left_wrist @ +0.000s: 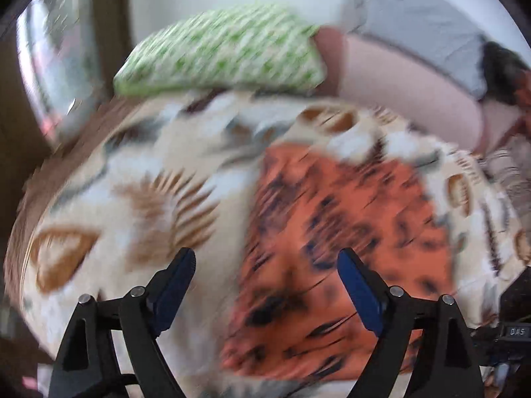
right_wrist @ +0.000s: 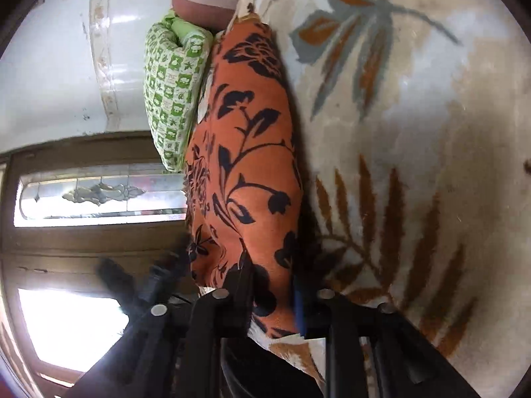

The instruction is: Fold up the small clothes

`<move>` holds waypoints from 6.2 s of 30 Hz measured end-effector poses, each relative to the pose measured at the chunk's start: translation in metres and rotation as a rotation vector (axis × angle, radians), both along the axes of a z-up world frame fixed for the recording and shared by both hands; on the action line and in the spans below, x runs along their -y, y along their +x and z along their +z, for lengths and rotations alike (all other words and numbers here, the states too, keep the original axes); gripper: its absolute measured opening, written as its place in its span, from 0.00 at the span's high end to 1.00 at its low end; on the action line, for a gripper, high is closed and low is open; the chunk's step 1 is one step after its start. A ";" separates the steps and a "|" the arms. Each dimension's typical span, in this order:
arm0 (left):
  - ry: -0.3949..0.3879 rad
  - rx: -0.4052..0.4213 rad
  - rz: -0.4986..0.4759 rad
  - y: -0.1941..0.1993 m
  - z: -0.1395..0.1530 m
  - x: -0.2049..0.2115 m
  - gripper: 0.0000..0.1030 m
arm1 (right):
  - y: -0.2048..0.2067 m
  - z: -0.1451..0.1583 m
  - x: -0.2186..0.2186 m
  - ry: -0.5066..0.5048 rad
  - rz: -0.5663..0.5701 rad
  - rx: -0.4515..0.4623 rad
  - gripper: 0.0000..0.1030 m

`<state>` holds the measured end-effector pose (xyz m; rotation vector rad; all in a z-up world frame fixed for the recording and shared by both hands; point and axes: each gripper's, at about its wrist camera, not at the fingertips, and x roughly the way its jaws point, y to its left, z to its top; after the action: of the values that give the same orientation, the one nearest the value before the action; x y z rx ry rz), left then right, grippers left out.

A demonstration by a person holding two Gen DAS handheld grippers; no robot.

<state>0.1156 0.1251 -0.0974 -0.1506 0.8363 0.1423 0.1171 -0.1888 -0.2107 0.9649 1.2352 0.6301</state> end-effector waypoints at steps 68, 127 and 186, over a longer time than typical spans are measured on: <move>-0.747 -0.143 -0.080 -0.022 -0.079 -0.091 0.33 | 0.065 0.056 -0.082 -0.173 0.152 0.265 0.20; -0.448 -0.190 -0.202 0.057 -0.086 -0.052 0.11 | 0.091 0.036 0.001 -0.169 -0.013 0.156 0.13; -0.146 -0.025 -0.302 0.045 -0.036 0.108 0.21 | 0.067 0.140 0.091 -0.519 -0.018 0.404 0.21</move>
<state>0.1609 0.0171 -0.1333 -0.1581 0.8843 -0.2008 0.1836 -0.2802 -0.0710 0.3892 0.9551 0.4292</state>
